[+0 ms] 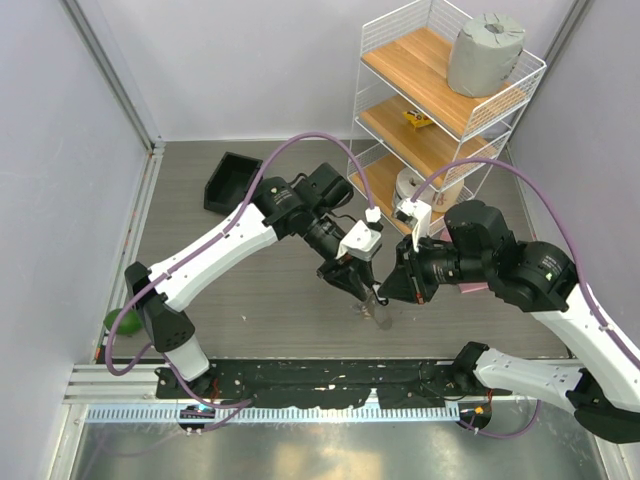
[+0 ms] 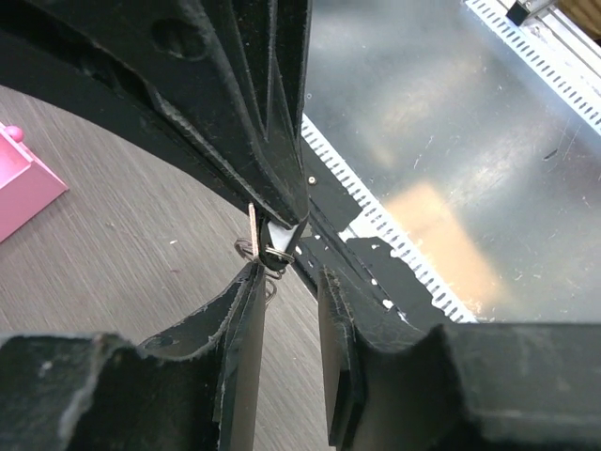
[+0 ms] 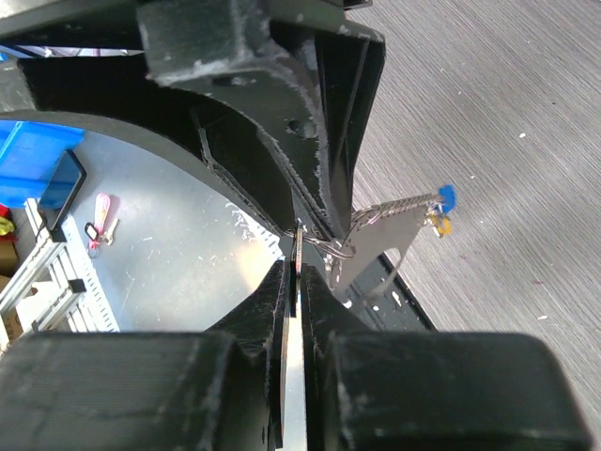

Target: Remove the keys from the keyring

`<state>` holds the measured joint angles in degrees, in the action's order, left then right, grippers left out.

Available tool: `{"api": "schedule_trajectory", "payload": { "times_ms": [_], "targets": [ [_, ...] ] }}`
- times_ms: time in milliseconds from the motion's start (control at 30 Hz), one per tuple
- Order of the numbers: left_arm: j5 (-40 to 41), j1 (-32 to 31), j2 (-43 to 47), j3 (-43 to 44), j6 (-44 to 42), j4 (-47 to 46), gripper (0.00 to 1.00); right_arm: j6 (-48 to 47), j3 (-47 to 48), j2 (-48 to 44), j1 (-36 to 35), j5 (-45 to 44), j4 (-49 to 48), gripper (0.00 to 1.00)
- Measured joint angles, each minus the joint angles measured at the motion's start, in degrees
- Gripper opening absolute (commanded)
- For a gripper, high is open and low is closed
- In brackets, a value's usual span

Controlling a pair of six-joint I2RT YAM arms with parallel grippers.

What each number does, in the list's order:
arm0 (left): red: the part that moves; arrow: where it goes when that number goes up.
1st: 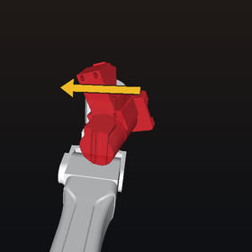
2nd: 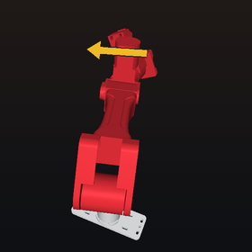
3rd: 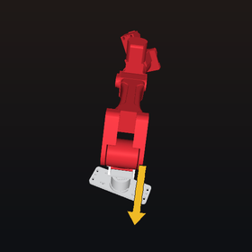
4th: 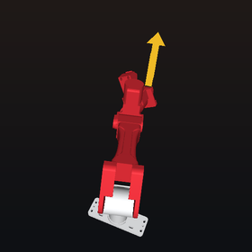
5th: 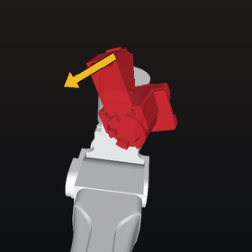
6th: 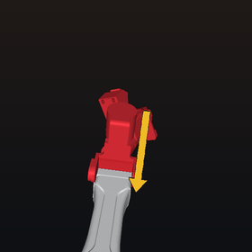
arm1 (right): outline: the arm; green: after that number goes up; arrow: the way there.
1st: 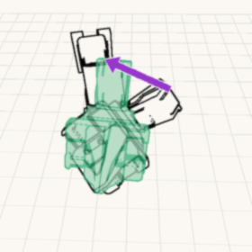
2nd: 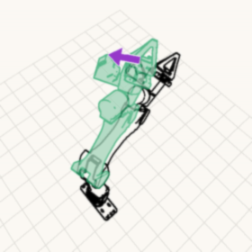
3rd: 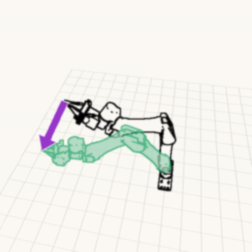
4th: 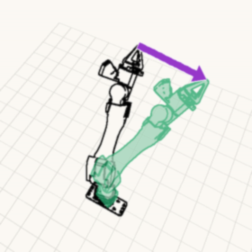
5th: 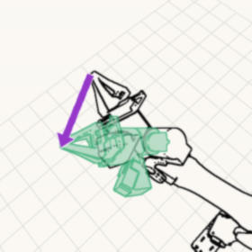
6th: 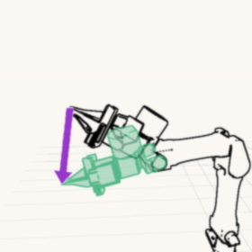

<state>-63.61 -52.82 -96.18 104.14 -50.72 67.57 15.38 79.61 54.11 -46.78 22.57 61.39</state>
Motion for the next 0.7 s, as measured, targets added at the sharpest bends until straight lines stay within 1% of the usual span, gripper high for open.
{"api": "schedule_trajectory", "payload": {
  "times_ms": [67, 233, 333, 433, 533, 567, 633, 667, 700],
  "targets": [
    [-0.2, 0.0, 0.0, 0.0, 1.2, -1.0, 0.43, 0.0, 0.0, -0.2, 0.0, -0.1, 0.0, 0.05],
    [-0.5, 0.0, 0.0, -0.2, 3.8, -3.2, 0.42, 0.0, 0.1, -0.5, 0.0, -0.2, 0.0, 0.05],
    [-0.5, 0.0, 0.4, -1.7, 6.3, -6.8, 0.36, 0.1, 0.2, -0.5, 0.0, -0.2, 0.0, 0.05],
    [-0.5, 0.0, 1.6, -4.8, 9.9, -11.5, 0.26, 0.2, 0.3, -0.5, 0.0, -0.2, 0.0, 0.05],
    [-0.4, 0.0, 3.1, -7.6, 12.4, -15.5, 0.25, 0.2, 0.3, -0.5, 0.0, -0.4, 0.4, 0.05],
    [-0.4, -0.1, 3.4, -8.1, 12.9, -16.3, 0.22, 0.2, 0.3, -0.5, 0.0, -0.4, 0.4, 0.05],
    [-0.2, -0.1, 3.8, -8.6, 13.5, -17.2, 0.13, 0.2, 0.4, -0.5, 0.0, -0.5, 0.4, 0.05],
    [0.0, -0.1, 3.8, -8.6, 13.8, -17.4, 0.05, 0.2, 0.4, -0.5, 0.0, -0.6, 0.4, 0.05],
    [0.2, -0.1, 3.9, -8.6, 14.1, -17.5, 0.00, 0.2, 0.4, -0.6, 0.0, -0.8, 0.4, 0.05]
  ]
}}
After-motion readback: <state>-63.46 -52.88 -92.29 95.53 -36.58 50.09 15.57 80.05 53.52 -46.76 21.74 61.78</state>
